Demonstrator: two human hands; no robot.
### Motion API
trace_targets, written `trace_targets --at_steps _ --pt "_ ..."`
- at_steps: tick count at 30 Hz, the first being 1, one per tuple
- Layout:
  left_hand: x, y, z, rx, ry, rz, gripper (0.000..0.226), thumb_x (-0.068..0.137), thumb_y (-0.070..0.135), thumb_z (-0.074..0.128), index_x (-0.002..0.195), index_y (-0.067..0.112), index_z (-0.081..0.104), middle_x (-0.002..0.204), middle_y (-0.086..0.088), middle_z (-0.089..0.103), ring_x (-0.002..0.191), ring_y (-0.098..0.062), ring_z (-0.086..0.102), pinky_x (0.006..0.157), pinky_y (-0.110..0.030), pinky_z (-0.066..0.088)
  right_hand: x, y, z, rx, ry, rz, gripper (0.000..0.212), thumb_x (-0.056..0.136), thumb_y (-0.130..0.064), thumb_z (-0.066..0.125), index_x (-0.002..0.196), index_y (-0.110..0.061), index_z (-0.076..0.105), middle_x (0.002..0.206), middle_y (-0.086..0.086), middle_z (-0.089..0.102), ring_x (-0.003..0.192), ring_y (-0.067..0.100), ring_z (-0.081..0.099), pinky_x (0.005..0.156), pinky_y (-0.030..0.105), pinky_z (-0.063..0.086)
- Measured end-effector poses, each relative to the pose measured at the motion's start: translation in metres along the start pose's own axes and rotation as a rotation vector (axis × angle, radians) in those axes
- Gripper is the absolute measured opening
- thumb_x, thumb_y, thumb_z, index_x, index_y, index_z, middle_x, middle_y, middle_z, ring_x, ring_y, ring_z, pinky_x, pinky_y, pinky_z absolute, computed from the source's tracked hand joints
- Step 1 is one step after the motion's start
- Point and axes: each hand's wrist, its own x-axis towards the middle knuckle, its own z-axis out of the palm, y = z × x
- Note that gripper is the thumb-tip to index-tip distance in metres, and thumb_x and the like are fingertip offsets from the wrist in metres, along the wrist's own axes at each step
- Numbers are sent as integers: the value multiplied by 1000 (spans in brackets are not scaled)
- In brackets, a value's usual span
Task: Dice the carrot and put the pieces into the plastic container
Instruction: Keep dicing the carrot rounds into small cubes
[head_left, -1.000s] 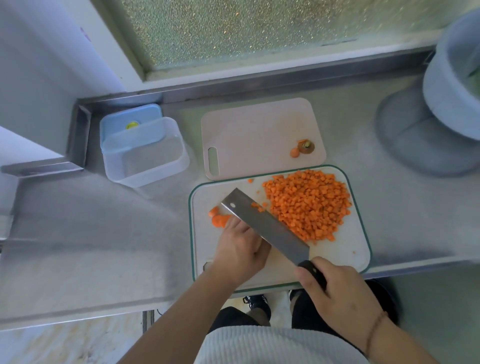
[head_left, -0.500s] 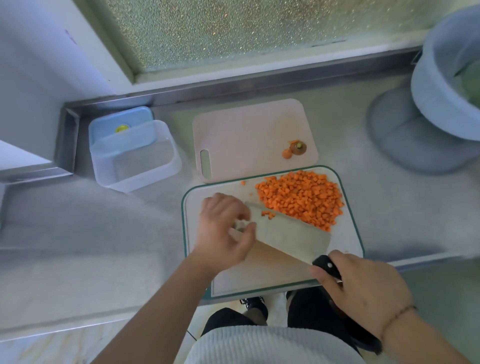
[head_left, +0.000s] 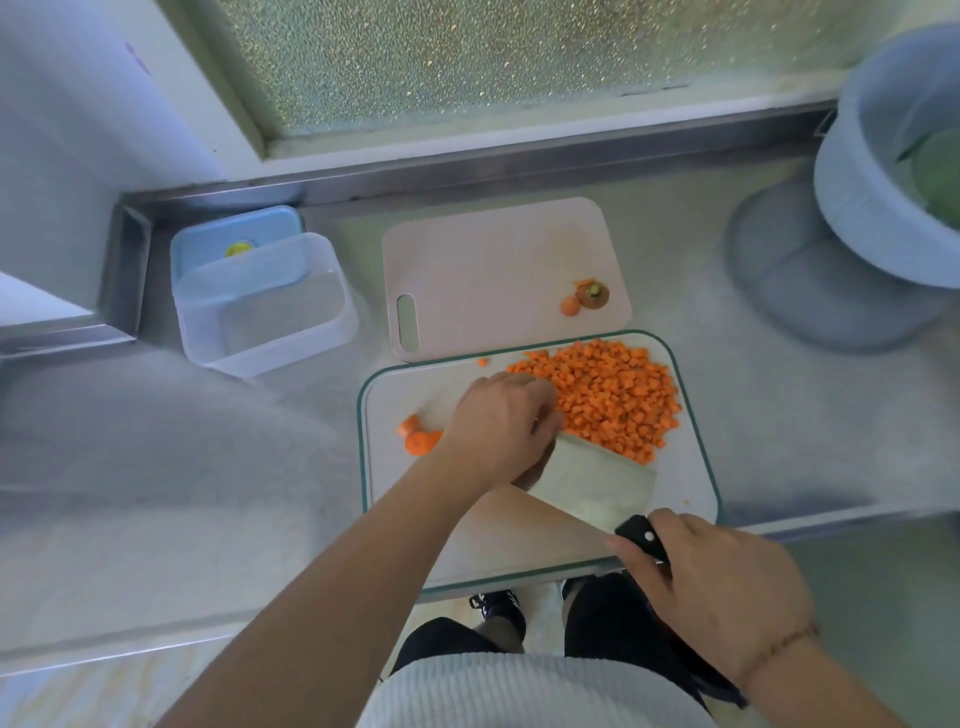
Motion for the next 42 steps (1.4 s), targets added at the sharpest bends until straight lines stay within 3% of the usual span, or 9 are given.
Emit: trace_targets --at_steps 3,6,8,15,22,26,33,38,42 --pt "-2 -10 -11 -96 19 44 15 95 24 59 96 12 68 92 -2 66 85 -26 61 80 -36 49 -6 -2 0 45 -17 5 51 87 -64 31 60 -24 49 42 -4 45 30 18 45 40 20 12" --pt "-20 -36 -35 -252 351 -51 11 90 9 60 94 7 70 87 7 61 78 -15 56 77 -17 44 -9 -4 -1 125 -84 121 53 88 -73 21 64 -29 37 45 -8 39 38 14 45 37 27 21" --pt "-42 -62 -48 -191 443 -85 15 85 7 61 96 7 71 89 6 63 81 -16 56 79 -25 47 -14 -2 3 295 -66 187 60 83 -78 15 64 -28 41 46 -8 40 45 12 41 42 28 31" --pt "-84 -93 -43 217 79 119 36 77 47 64 107 29 73 110 15 71 115 -25 52 94 -40 28 -15 -12 11 682 -27 266 75 73 -87 20 58 -19 47 59 -9 60 56 9 55 54 26 42" --pt "-86 -67 -18 144 368 151 16 84 35 69 92 23 75 94 11 73 100 -24 61 87 -42 38 -11 -21 9 781 -115 240 54 86 -61 43 58 -16 48 56 6 55 50 14 50 54 28 39" --pt "-99 -41 21 128 402 181 14 88 33 73 88 19 73 99 6 72 98 -25 62 89 -41 42 -9 -35 8 1008 -286 266 62 82 -67 34 62 -10 46 49 0 39 47 10 37 54 33 32" --pt "-107 -35 50 -6 423 183 9 92 12 70 96 7 76 107 -5 70 98 -28 63 88 -39 51 -9 -46 17 928 -333 191 75 82 -73 24 68 -5 52 55 10 47 50 15 46 58 35 41" --pt "-104 -33 53 -30 429 166 9 90 8 70 95 5 77 105 -6 71 96 -29 65 87 -40 54 -13 -45 20 962 -326 169 79 77 -82 19 70 -14 57 70 9 60 63 16 57 68 30 47" --pt "-106 -34 54 -53 448 173 9 85 5 76 94 4 77 104 -6 72 96 -28 67 87 -39 55 -22 -39 30 950 -356 126 98 77 -88 12 99 -8 65 98 11 69 98 20 61 91 40 47"
